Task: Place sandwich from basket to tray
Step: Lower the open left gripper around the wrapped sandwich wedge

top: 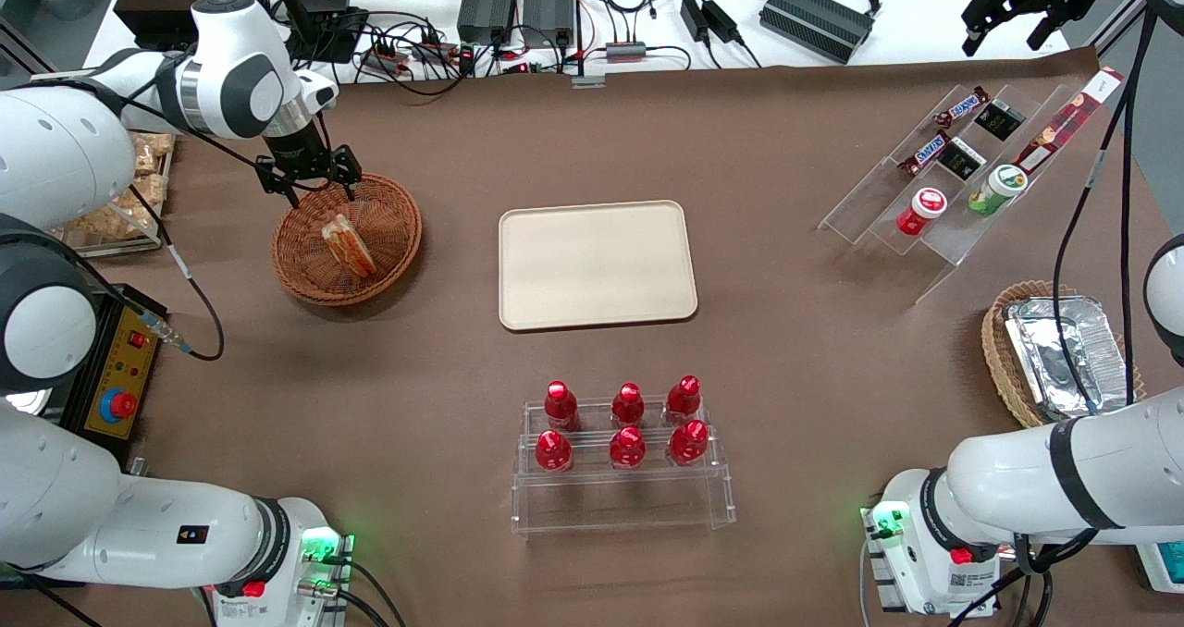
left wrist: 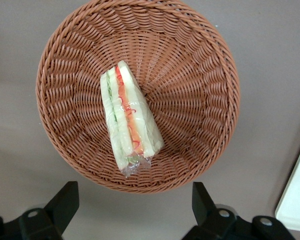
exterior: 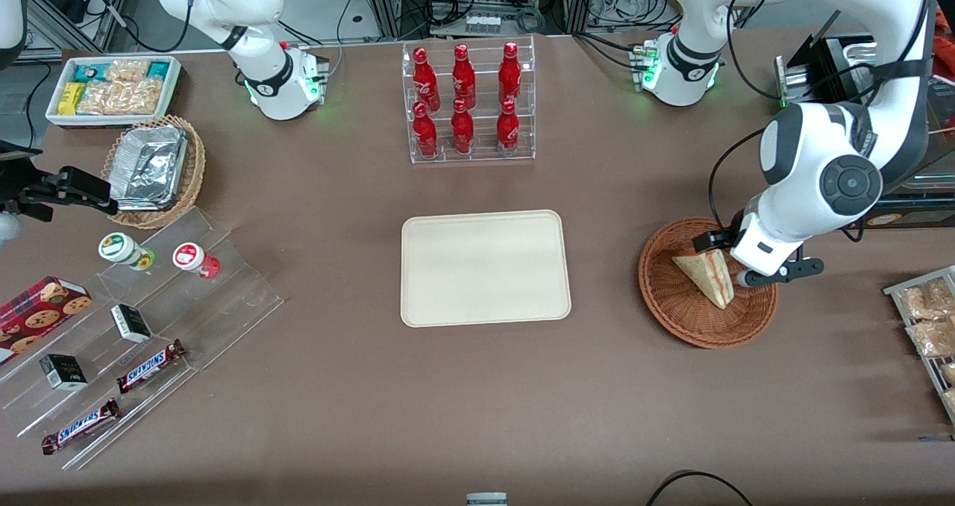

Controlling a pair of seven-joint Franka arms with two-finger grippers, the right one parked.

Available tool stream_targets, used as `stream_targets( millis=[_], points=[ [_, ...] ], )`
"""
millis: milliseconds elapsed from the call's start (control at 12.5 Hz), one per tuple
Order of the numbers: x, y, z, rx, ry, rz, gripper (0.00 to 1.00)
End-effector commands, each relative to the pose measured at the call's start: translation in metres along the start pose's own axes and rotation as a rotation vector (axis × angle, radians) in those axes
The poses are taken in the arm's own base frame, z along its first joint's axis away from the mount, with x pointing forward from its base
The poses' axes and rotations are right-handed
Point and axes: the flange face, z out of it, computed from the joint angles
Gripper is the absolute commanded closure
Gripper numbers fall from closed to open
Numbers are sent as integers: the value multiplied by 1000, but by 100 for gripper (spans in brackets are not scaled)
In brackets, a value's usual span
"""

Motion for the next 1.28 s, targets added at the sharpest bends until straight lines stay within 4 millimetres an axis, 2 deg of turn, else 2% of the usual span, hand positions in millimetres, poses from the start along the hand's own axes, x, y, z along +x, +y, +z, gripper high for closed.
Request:
stream_targets(
  millis=[0,80,240,800,1200],
  points=[
    [0,-1,3,2,33,-98,0],
    [-2,-3,8,-3,43,-111,0],
    [-8,-19,21,-28,94,-186,0],
    [-10,-20,47,-66,141,-370,0],
    [-11,-19,71,-87,173,-381,0]
  ],
)
